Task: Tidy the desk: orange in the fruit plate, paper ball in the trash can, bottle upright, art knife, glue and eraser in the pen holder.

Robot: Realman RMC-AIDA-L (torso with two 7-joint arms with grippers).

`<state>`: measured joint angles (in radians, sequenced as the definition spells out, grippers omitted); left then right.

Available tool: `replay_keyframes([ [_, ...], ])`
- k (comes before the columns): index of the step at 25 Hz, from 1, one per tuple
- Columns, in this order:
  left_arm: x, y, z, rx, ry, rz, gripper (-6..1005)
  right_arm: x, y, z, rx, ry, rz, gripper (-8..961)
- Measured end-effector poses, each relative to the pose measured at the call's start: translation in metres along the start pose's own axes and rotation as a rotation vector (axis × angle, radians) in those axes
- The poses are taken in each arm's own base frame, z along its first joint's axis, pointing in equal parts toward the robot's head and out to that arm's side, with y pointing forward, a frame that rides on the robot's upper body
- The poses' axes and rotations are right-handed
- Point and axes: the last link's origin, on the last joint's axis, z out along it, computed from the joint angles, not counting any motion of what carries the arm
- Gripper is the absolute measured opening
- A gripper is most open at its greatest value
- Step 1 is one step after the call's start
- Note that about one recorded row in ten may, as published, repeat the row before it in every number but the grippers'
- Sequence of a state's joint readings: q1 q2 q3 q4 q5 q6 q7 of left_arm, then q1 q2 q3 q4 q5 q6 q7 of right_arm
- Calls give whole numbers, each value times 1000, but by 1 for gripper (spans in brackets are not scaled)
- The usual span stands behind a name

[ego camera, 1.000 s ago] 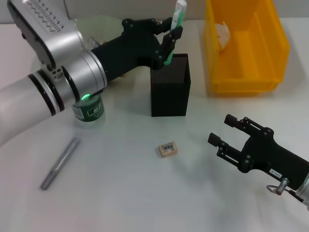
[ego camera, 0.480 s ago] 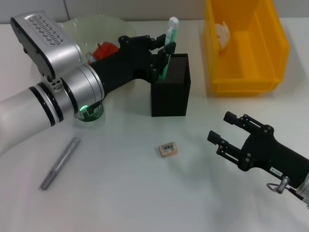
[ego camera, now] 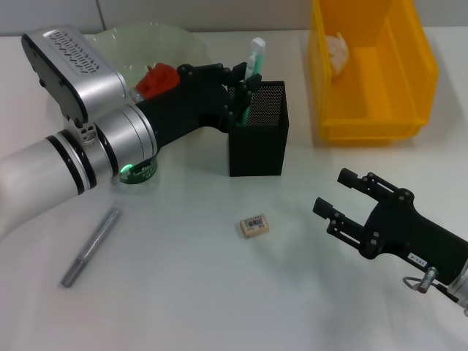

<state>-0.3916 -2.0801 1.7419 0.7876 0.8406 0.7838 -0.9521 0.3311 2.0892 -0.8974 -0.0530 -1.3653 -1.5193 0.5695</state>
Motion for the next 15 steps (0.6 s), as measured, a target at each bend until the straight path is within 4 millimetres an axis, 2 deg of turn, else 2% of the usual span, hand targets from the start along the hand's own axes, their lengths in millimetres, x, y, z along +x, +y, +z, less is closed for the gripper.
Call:
replay_keyframes([
  [9, -1, -1, -1, 0, 1, -8, 293, 0, 0, 0, 0, 0, 2, 678],
  [15, 6, 3, -4, -39, 45, -27, 342, 1, 1, -2, 4, 2, 7, 677],
])
